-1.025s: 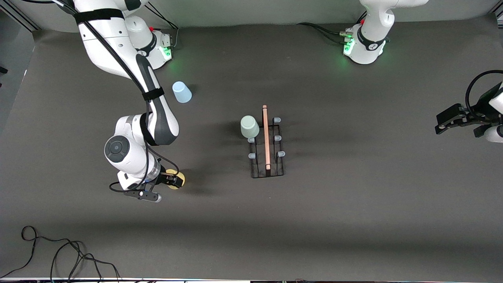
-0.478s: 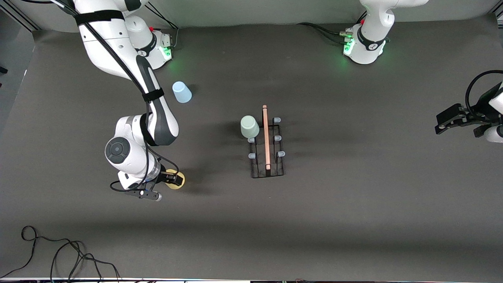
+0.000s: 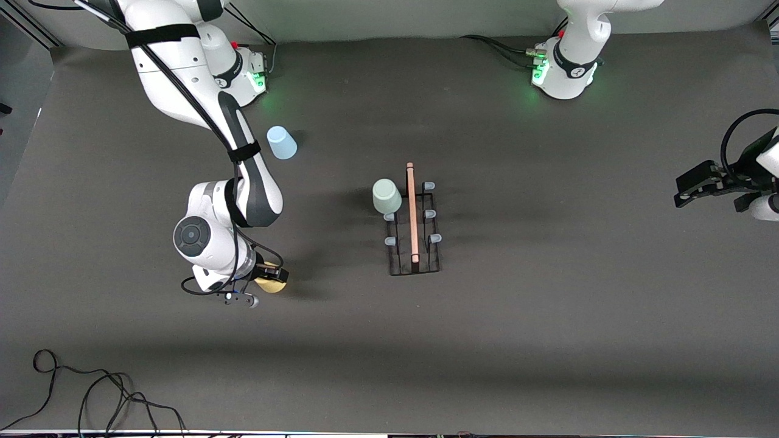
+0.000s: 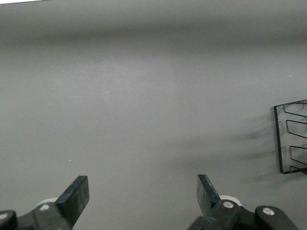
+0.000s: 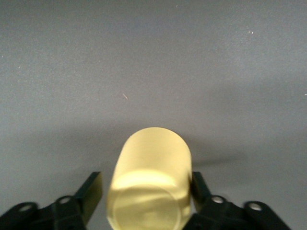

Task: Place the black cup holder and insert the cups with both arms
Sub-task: 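Grasp the yellow cup with the right gripper, then carry the yellow cup to the holder and lower it onto a peg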

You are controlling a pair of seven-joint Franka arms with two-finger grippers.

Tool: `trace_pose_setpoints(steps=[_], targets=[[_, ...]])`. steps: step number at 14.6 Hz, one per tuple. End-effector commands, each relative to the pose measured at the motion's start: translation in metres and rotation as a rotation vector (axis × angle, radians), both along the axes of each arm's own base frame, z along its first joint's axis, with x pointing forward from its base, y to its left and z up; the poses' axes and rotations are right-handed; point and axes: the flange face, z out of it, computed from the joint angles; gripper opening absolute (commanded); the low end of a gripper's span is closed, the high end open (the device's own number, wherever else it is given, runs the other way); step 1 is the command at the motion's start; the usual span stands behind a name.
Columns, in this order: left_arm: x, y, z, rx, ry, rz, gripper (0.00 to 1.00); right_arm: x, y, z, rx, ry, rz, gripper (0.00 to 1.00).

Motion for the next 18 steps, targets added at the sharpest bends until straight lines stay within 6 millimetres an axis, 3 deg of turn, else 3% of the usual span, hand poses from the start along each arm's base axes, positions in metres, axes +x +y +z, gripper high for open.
trace_pose_setpoints(steps=[1,4,7,11,15,18], targets=[[-0.003,0.001,-0.001,0.021,0.009,0.007,1.0,0.002,0.003,0.019,0.039,-0.005,0.011,0.0],[-0.004,0.002,-0.001,0.021,0.017,0.007,1.0,0.008,0.009,0.052,0.069,-0.03,-0.002,0.0],[-0.004,0.0,0.0,0.021,0.015,0.006,1.0,0.01,0.033,0.092,0.099,0.032,-0.071,0.0],[-0.004,0.0,0.0,0.019,0.017,0.009,1.0,0.001,0.102,0.133,0.122,0.032,-0.176,0.0],[-0.005,0.0,-0.001,0.019,0.025,0.01,1.0,-0.015,0.179,0.155,0.145,0.003,-0.284,0.0],[-0.005,0.0,-0.001,0.021,0.023,0.001,1.0,-0.037,0.225,0.166,0.166,-0.005,-0.336,0.0]])
